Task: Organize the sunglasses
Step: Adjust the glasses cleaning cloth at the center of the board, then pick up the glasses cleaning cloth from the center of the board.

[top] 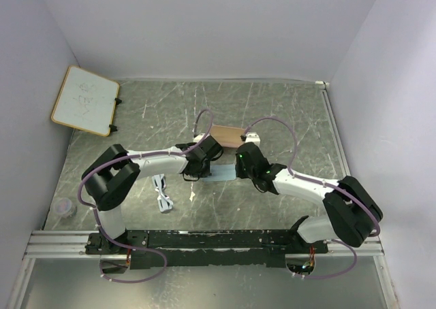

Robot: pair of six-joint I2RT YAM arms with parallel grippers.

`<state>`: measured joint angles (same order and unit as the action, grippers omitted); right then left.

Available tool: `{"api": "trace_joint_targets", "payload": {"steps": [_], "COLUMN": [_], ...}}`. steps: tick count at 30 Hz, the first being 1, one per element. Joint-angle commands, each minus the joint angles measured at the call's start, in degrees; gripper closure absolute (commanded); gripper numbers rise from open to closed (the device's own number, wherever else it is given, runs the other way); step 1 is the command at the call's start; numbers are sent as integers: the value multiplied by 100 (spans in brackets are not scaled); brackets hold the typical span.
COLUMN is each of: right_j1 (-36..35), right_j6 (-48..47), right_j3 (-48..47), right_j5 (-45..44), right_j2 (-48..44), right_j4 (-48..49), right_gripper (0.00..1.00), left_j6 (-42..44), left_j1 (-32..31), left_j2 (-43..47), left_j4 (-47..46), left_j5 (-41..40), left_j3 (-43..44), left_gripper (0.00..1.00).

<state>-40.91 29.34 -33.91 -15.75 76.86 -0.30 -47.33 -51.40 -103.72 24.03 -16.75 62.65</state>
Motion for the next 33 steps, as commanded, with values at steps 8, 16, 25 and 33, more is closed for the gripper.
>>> {"api": "trace_joint_targets", "payload": {"steps": [8,16,25,33], "right_j1": [31,39,38,34], "right_j6": [-43,16,124,202], "right_j3": [-230,-426,-512,-449], "right_j5": [303,275,206,272], "right_j2": [624,789,883,930], "right_j4": [18,-130,-357,-316], "right_gripper": [79,79,79,79], "left_j6": [350,392,482,509], "left_j1": [-51,-50,9,24], "left_j2": [98,168,194,195], "left_j4": [116,-246,-385,-456], "left_j5": [-210,-35,29,110], "left_j3": [-216,-434,-460,-485], "left_gripper": [93,93,93,93]}}
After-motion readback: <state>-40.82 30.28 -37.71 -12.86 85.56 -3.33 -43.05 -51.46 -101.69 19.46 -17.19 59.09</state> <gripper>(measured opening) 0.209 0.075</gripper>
